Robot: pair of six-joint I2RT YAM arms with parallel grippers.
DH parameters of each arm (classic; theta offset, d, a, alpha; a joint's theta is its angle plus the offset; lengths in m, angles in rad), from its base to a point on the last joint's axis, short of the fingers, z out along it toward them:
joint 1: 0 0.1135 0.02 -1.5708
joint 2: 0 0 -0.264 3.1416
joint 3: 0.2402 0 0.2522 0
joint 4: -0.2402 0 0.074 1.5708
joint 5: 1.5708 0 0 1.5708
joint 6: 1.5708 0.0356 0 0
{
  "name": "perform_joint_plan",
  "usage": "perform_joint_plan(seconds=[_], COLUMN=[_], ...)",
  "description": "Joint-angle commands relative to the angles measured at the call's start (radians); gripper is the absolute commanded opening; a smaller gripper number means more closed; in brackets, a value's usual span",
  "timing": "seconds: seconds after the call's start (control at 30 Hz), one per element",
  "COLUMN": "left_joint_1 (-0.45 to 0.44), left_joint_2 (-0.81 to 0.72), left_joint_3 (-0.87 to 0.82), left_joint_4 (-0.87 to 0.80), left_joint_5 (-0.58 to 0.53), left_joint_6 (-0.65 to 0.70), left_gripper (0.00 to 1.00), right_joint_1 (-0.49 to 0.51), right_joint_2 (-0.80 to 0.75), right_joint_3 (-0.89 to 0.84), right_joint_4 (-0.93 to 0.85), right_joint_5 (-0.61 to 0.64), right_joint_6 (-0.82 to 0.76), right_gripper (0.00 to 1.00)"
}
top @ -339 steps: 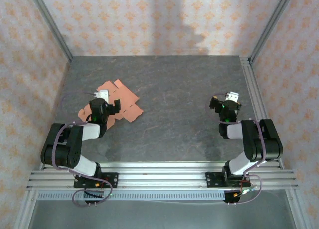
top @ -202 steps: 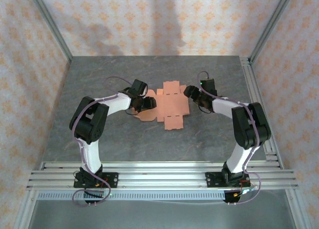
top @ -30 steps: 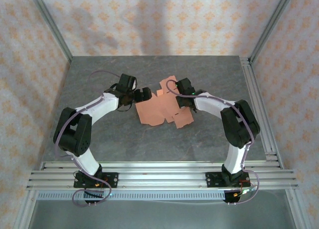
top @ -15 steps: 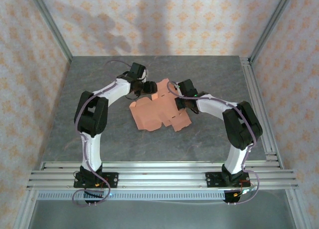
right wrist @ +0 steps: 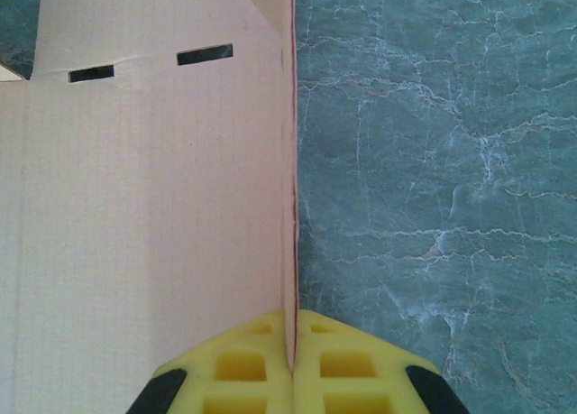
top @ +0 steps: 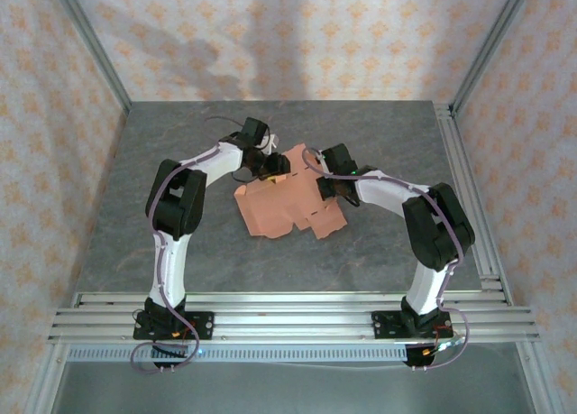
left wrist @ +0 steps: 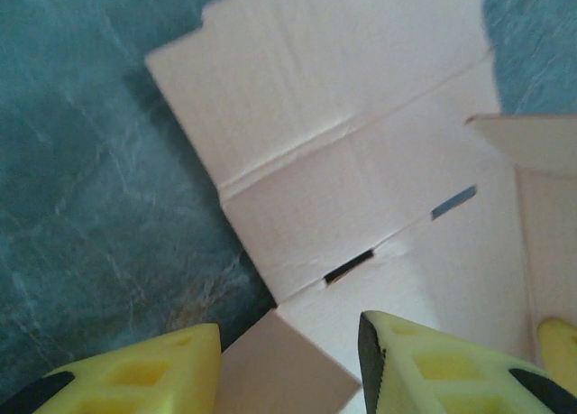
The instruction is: Fold the paper box
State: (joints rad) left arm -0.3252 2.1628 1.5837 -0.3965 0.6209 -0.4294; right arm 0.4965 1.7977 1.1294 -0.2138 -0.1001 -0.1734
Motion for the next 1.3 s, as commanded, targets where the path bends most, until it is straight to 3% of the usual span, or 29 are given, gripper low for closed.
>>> perform_joint_plan(seconds=[0.0, 0.2, 0.4, 0.67, 0.77, 1.03, 1.27], left_joint_1=[-0.010, -0.021, -0.036, -0.034, -0.032, -0.032, -0.035], left_joint_2=[-0.027, -0.002, -0.066, -0.167, -0.137, -0.067, -0.081], left_joint_3=[-0.053, -0.082, -0.091, -0.076, -0.039, -0.029, -0.051], left_joint_4=[0.025, 0.073, 0.071, 0.049, 0.024, 0.025, 0.033], left_joint_5=[0.037, 0.051, 0.009, -0.089, -0.086, -0.078, -0.049], left_joint_6=[-0.029, -0.068, -0.057, -0.003, -0.003, -0.041, -0.055], left_gripper=[0.46, 0.46, 0.62, 0.71, 0.70, 0.50, 0.48], right_joint_1=[0.005, 0.009, 0.010, 0.011, 0.011, 0.011, 0.011], right_joint_2=[0.010, 0.023, 0.026, 0.032, 0.031, 0.017, 0.020], right_joint_3=[0.034, 0.045, 0.055, 0.056, 0.054, 0.038, 0.034], right_joint_4=[-0.030, -0.041, -0.047, -0.045, -0.043, -0.043, -0.042], right_joint_5=[0.027, 0.028, 0.036, 0.030, 0.027, 0.030, 0.033], right_joint_6=[0.005, -0.002, -0.005, 0.001, 0.004, 0.009, 0.009], right_gripper=[0.00, 0.00, 0.00, 0.00, 0.00, 0.00, 0.00])
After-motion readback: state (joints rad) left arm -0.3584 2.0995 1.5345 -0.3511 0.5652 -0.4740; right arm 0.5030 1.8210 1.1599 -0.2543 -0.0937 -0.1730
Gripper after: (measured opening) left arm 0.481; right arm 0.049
